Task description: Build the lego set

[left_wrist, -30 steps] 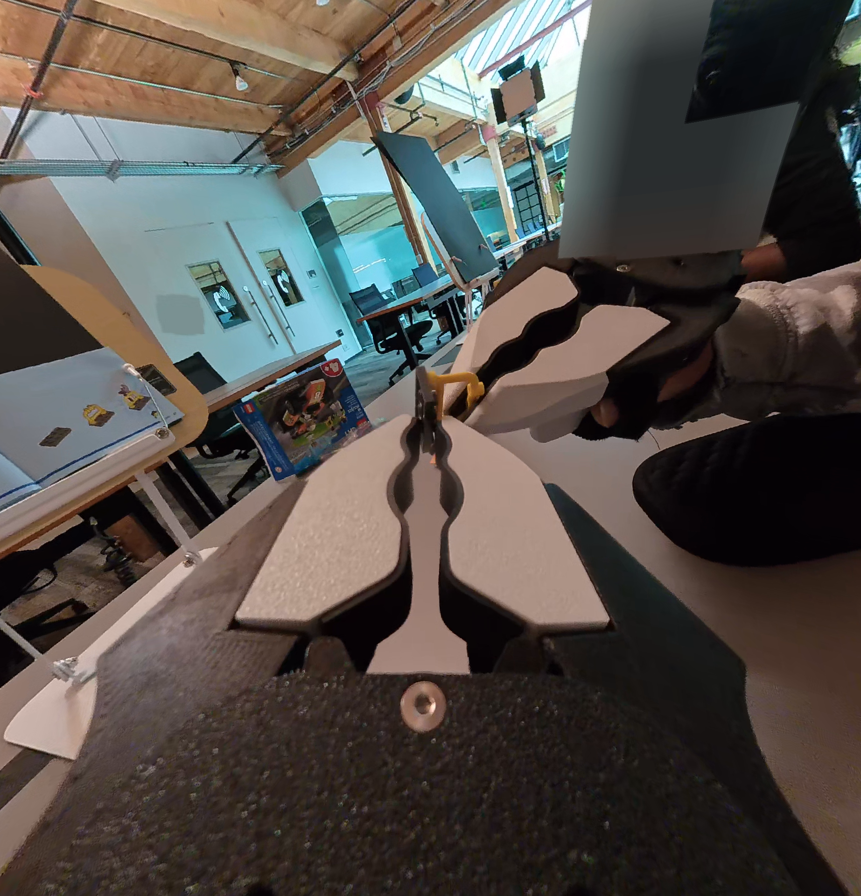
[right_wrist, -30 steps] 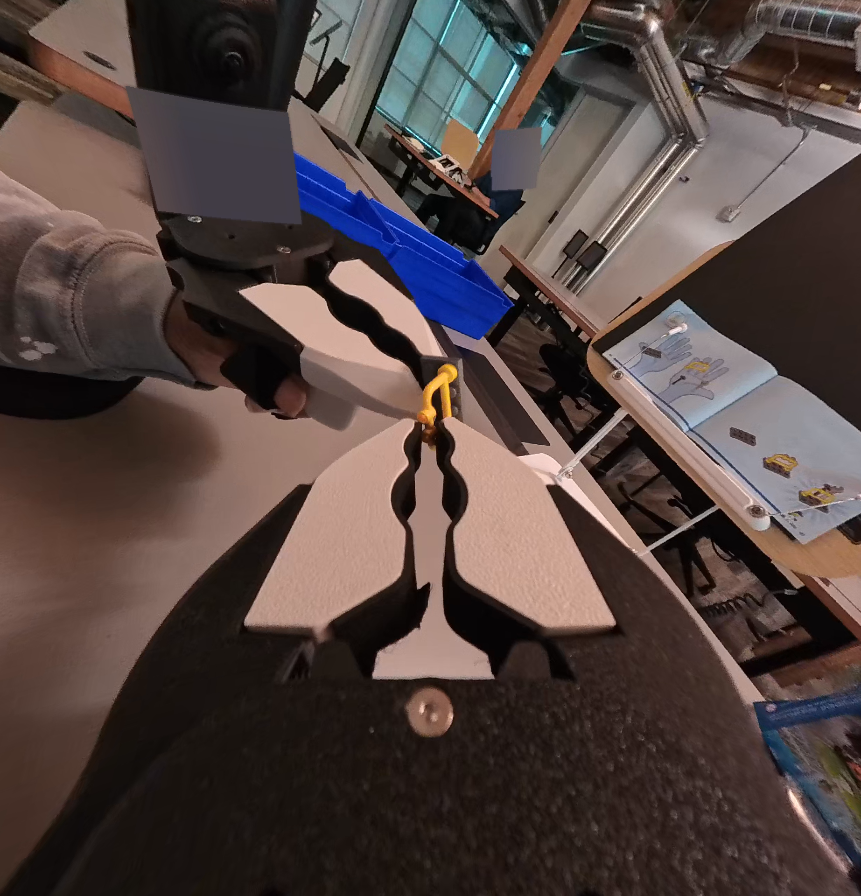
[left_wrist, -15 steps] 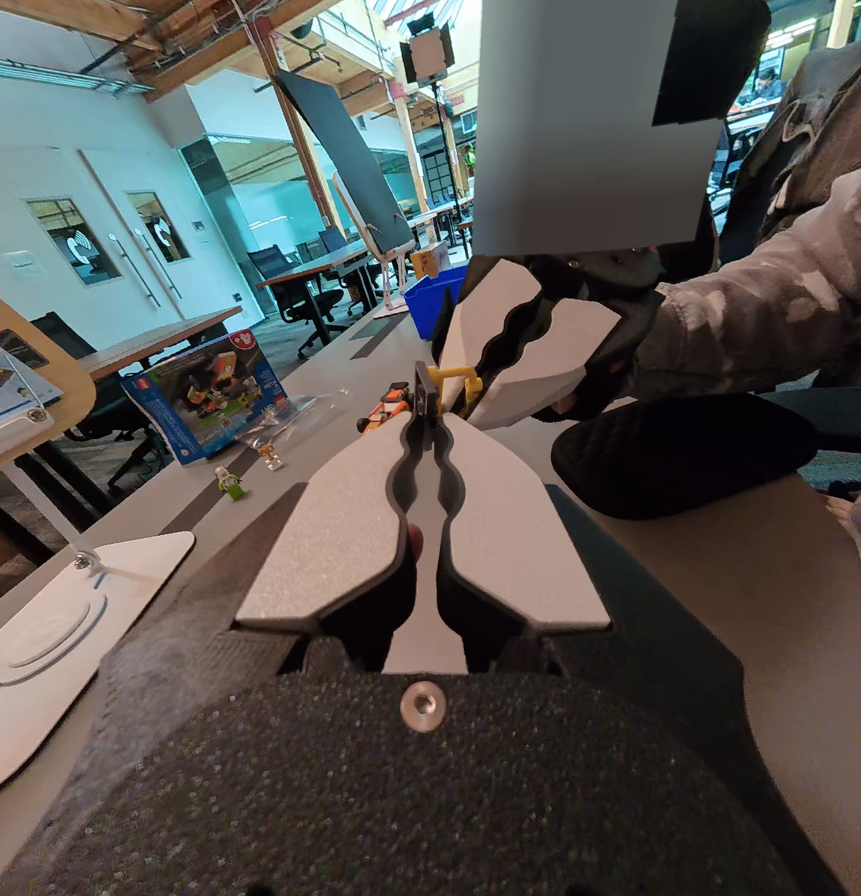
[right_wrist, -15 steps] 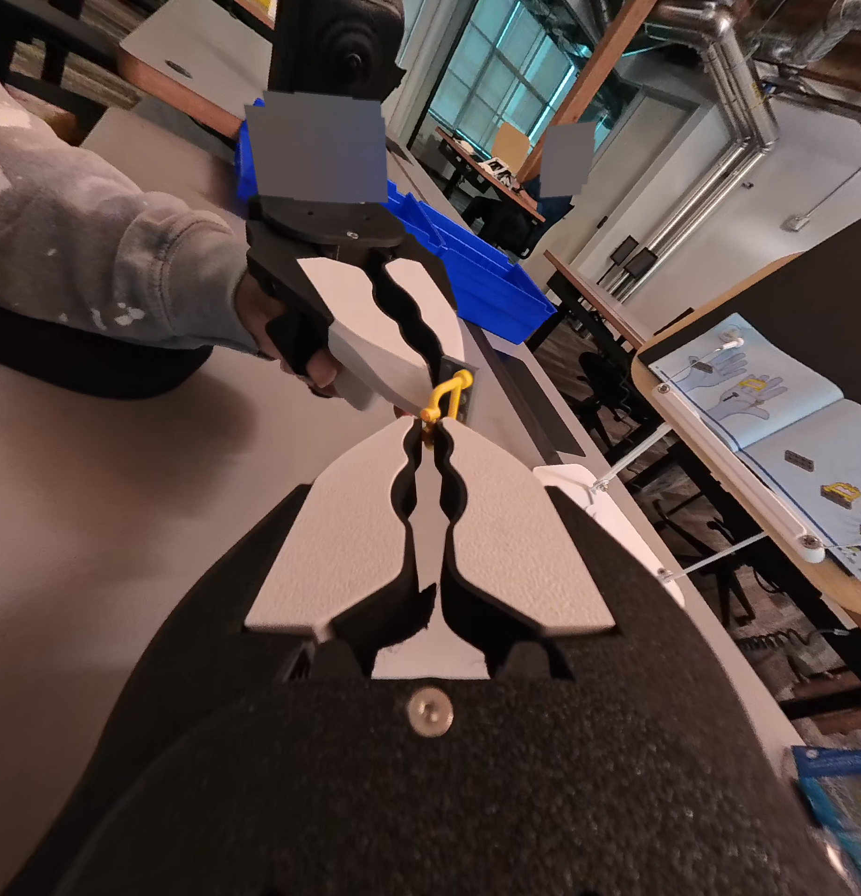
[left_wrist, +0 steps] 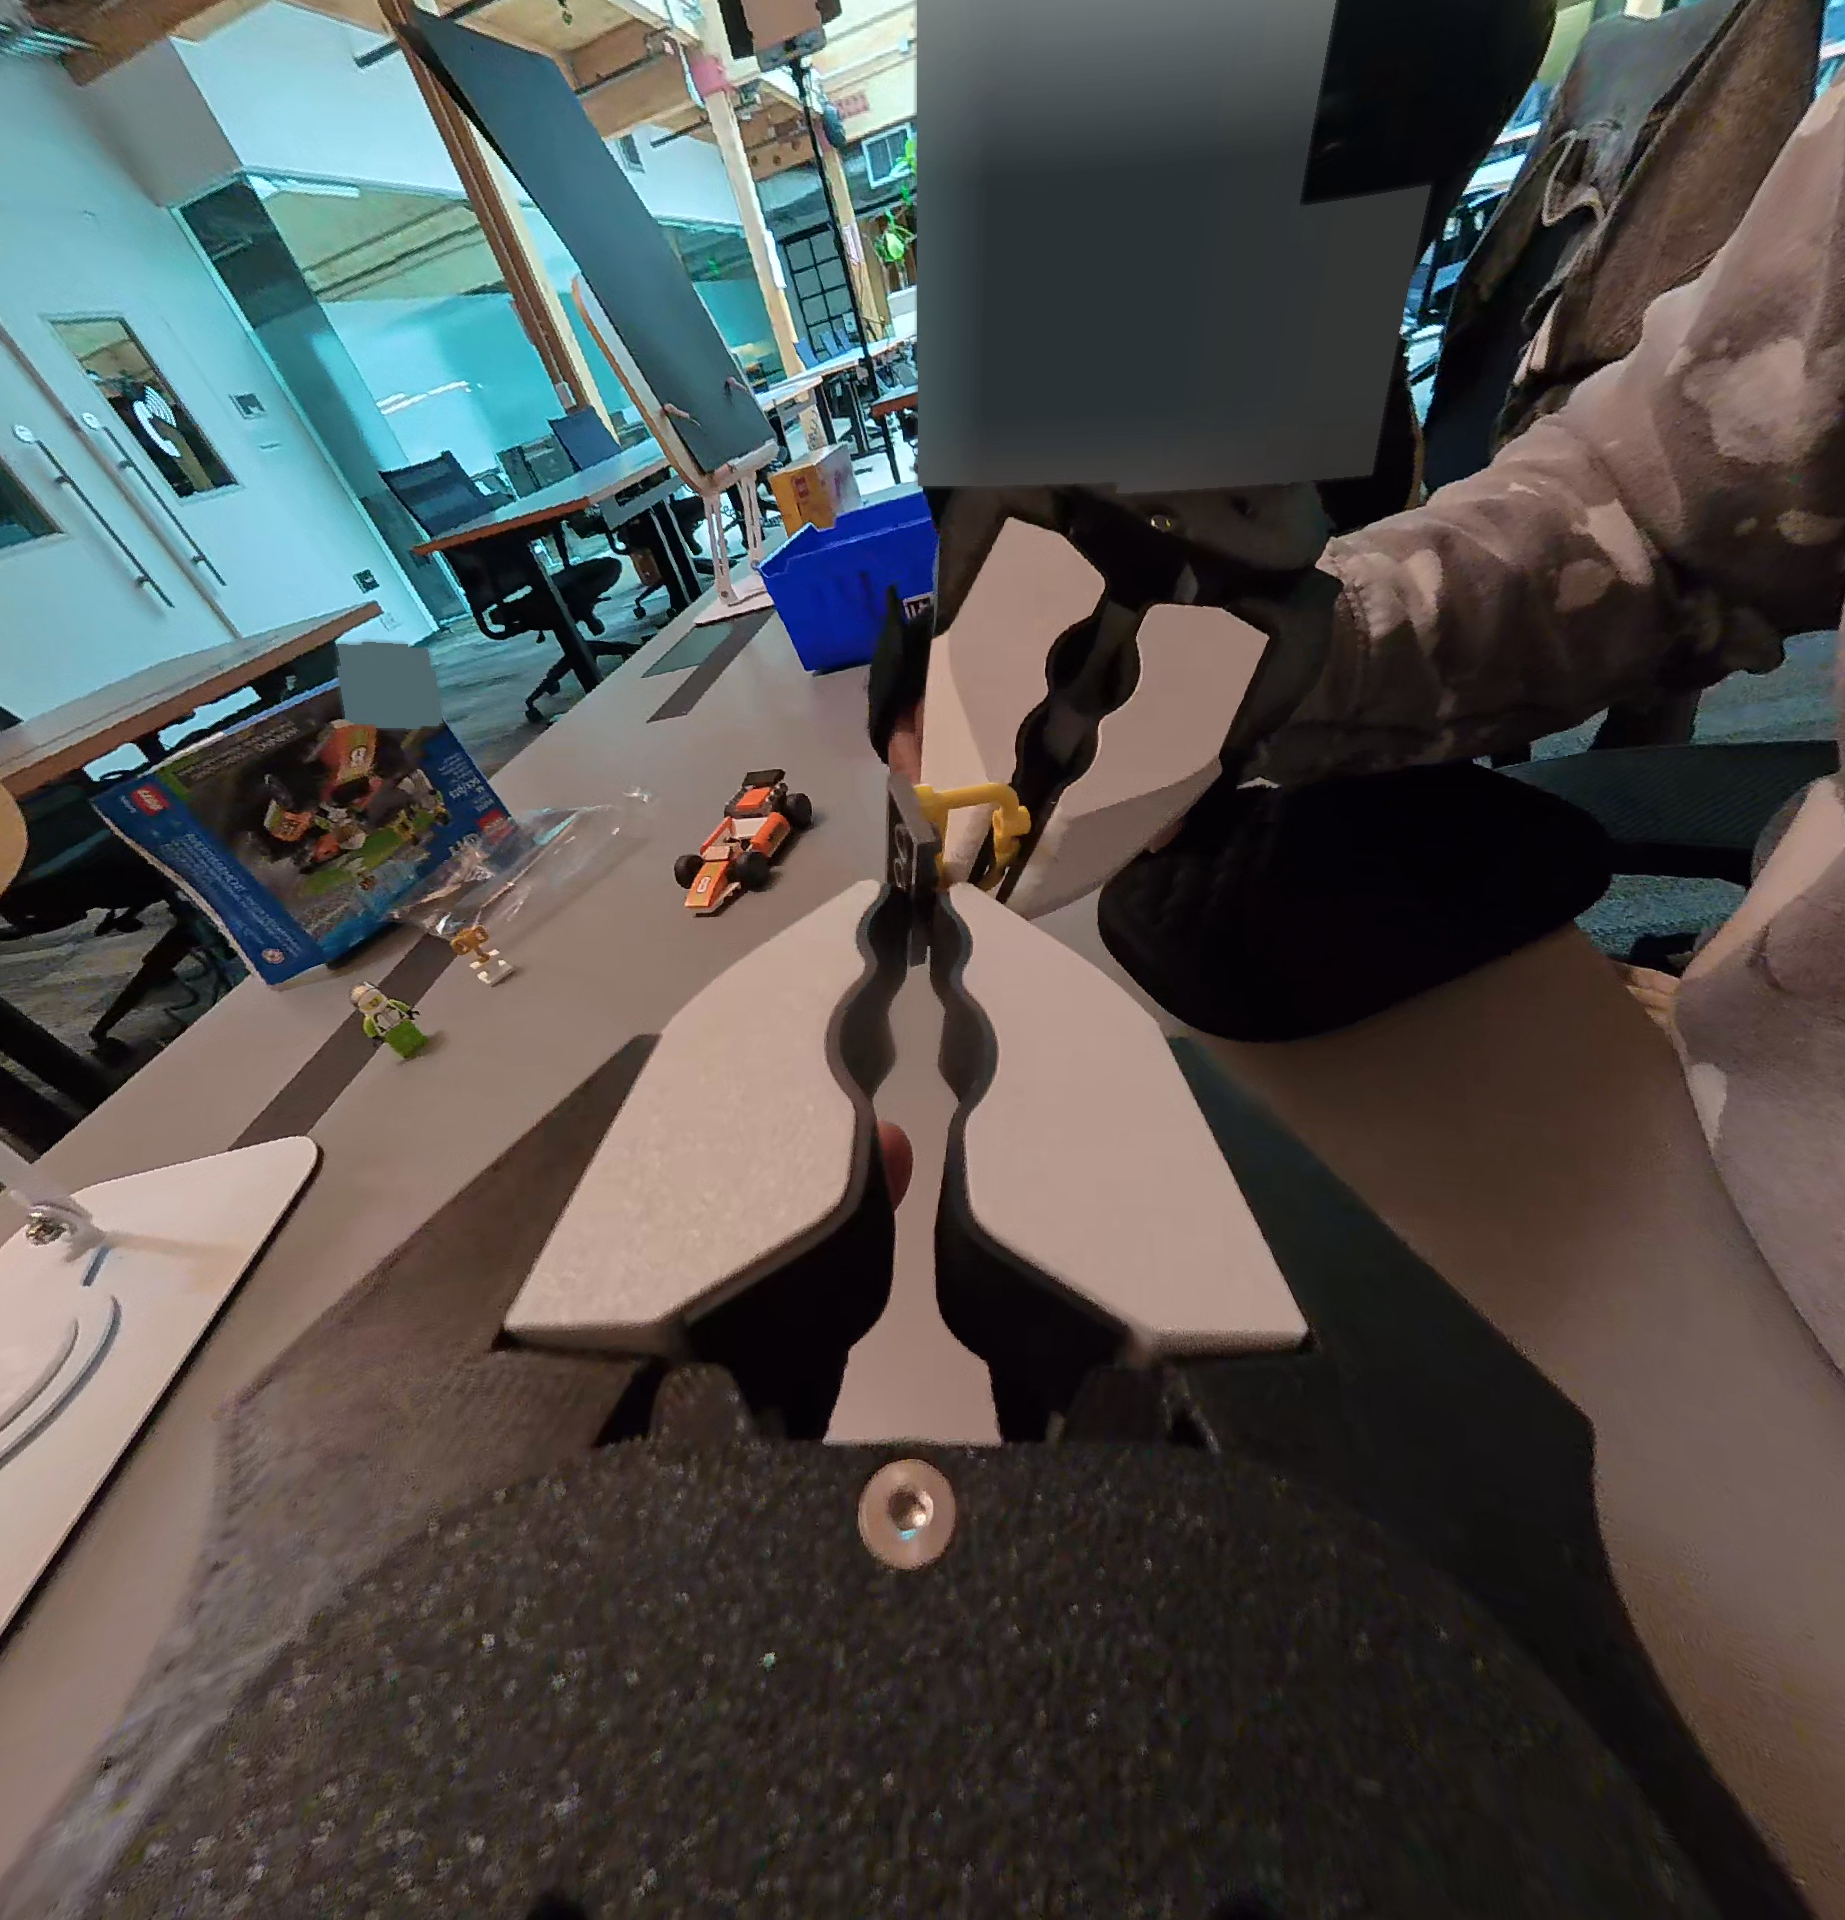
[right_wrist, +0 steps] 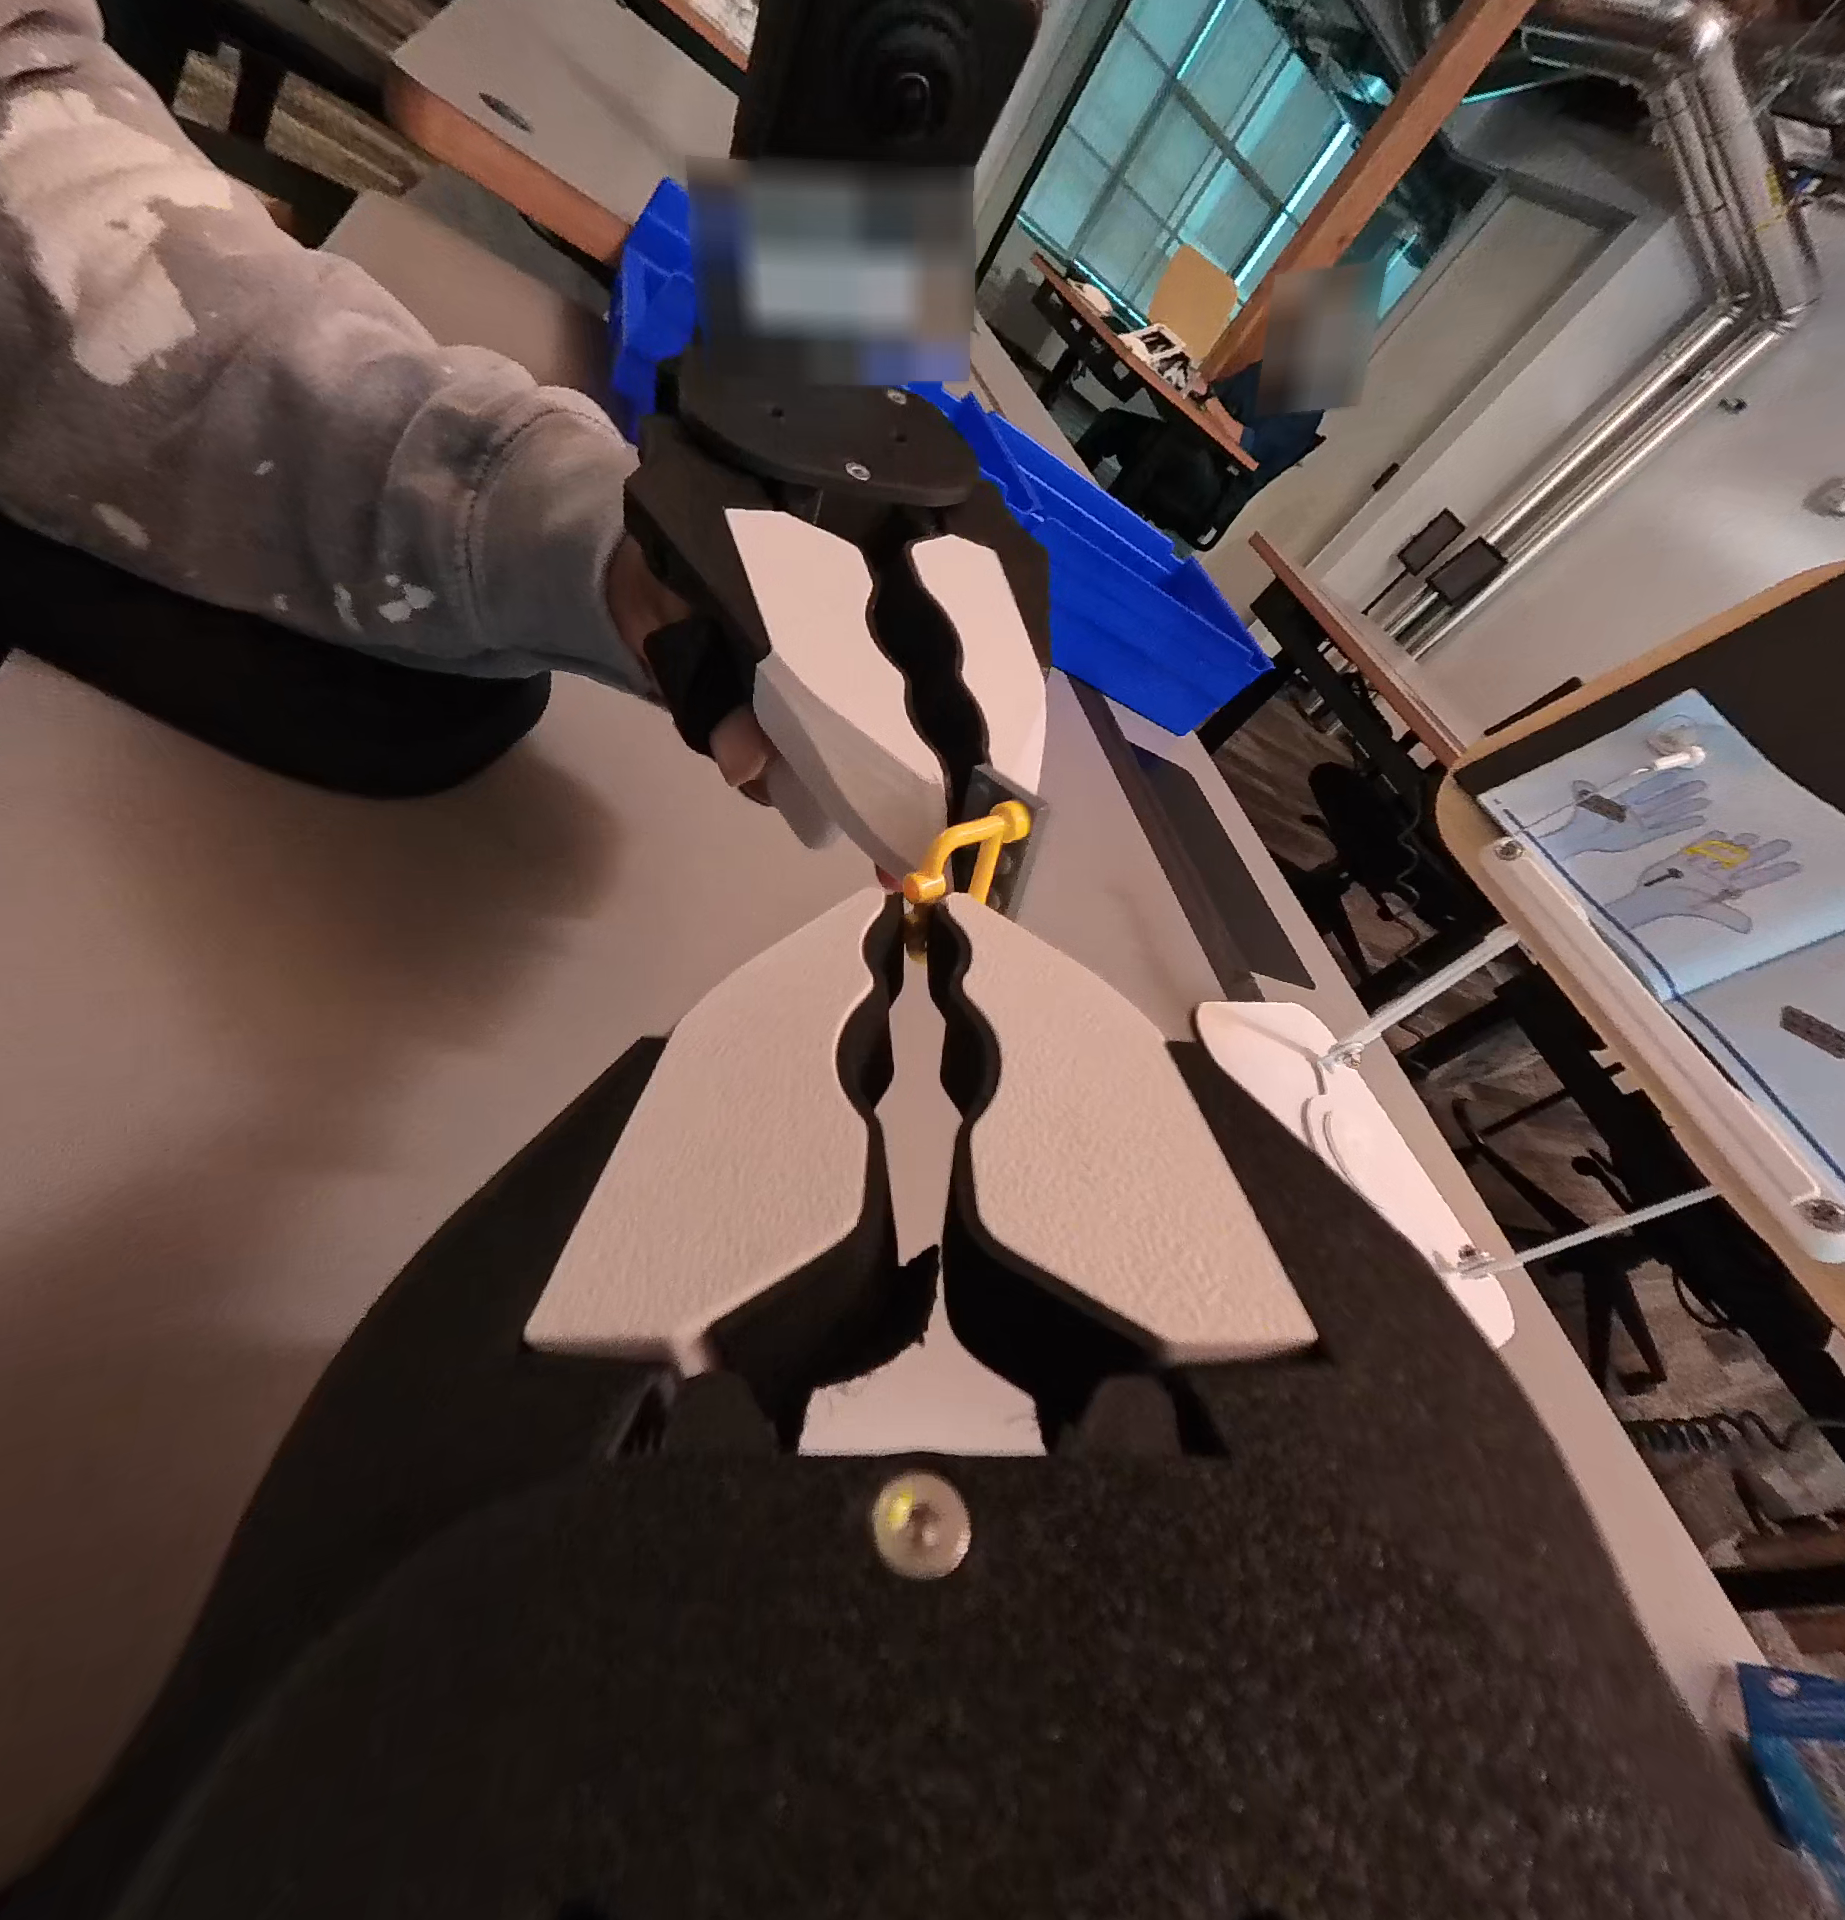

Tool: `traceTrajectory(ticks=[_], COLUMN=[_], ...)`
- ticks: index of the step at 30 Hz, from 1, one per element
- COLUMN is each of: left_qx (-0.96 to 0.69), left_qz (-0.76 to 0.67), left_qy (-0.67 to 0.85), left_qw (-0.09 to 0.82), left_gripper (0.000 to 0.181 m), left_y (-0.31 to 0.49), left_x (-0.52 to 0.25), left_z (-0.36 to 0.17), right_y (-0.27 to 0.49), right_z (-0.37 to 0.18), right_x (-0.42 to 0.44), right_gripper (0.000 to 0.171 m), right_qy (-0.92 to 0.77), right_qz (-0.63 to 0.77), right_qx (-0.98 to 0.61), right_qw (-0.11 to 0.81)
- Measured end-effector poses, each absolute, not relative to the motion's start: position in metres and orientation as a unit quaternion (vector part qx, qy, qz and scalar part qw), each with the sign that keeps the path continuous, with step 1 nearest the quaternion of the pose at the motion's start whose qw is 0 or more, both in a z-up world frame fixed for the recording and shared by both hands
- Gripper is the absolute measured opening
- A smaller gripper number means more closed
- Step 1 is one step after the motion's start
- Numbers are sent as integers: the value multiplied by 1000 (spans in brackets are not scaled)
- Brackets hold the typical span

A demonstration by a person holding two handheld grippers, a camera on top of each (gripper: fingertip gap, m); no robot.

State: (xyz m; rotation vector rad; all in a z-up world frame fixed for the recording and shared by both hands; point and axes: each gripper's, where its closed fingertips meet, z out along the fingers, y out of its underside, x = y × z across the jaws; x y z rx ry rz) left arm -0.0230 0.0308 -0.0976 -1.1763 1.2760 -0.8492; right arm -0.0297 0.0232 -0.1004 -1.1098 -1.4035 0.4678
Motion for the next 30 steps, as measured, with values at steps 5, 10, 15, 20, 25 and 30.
traceTrajectory(ticks=[5, 10, 15, 20, 25, 30], left_qx=[-496, -495, -496, -493, -487, -505], left_qz=[-361, -350, -346, -349, -357, -325], left_qy=[564, 581, 591, 591, 553, 541], left_qw=[553, 542, 534, 534, 574, 588], left_gripper=[6, 6, 6, 6, 6, 6], left_y=[24, 22, 20, 19, 28, 38], left_x=[-23, -22, -23, -22, -20, -20], left_z=[-100, -106, -108, -110, -102, -105], right_y=[17, 14, 13, 11, 18, 23], right_z=[-105, -109, -112, -114, -106, -97], right_x=[-29, -30, -30, -29, -29, -29], right_gripper=[5, 5, 5, 5, 6, 7], right_qy=[-623, -628, -633, -633, -607, -572], right_qz=[207, 213, 212, 213, 216, 228], right_qx=[-474, -477, -476, -480, -503, -515], right_qw=[587, 577, 572, 569, 576, 596])
